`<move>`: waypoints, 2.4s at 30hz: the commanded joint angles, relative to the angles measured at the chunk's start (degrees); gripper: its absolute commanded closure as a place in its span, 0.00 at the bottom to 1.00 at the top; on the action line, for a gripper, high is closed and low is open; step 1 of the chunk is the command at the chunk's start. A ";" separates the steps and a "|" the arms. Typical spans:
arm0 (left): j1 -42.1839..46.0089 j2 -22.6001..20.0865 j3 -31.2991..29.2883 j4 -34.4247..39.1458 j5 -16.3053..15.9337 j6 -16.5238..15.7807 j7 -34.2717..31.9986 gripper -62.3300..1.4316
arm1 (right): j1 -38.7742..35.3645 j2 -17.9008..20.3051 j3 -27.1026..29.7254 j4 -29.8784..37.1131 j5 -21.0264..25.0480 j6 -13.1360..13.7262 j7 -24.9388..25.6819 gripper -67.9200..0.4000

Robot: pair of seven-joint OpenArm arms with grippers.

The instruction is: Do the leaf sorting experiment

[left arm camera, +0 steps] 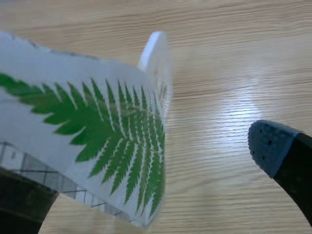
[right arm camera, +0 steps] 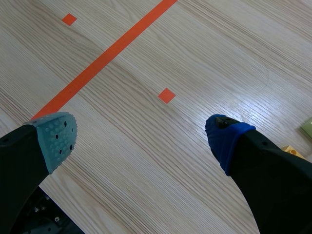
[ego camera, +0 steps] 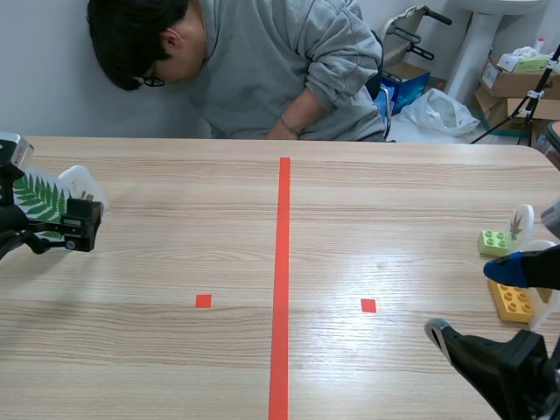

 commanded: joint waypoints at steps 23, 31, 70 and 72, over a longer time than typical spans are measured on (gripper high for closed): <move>54.90 -0.66 -10.71 62.95 -14.29 -13.81 -1.84 0.00 | 0.04 0.15 0.35 0.87 0.46 0.46 0.94 0.21; 59.34 1.25 -10.67 63.30 -14.29 -16.31 -1.84 0.00 | 0.04 0.17 0.35 0.26 -1.57 0.46 2.34 0.21; 60.48 1.25 -10.67 63.32 -14.32 -17.40 -0.81 0.00 | 0.98 2.21 0.24 -5.16 -4.48 0.46 11.21 0.09; 60.48 1.25 -10.67 63.32 -14.32 -17.40 -0.81 0.00 | 0.98 2.21 0.24 -5.16 -4.48 0.46 11.21 0.09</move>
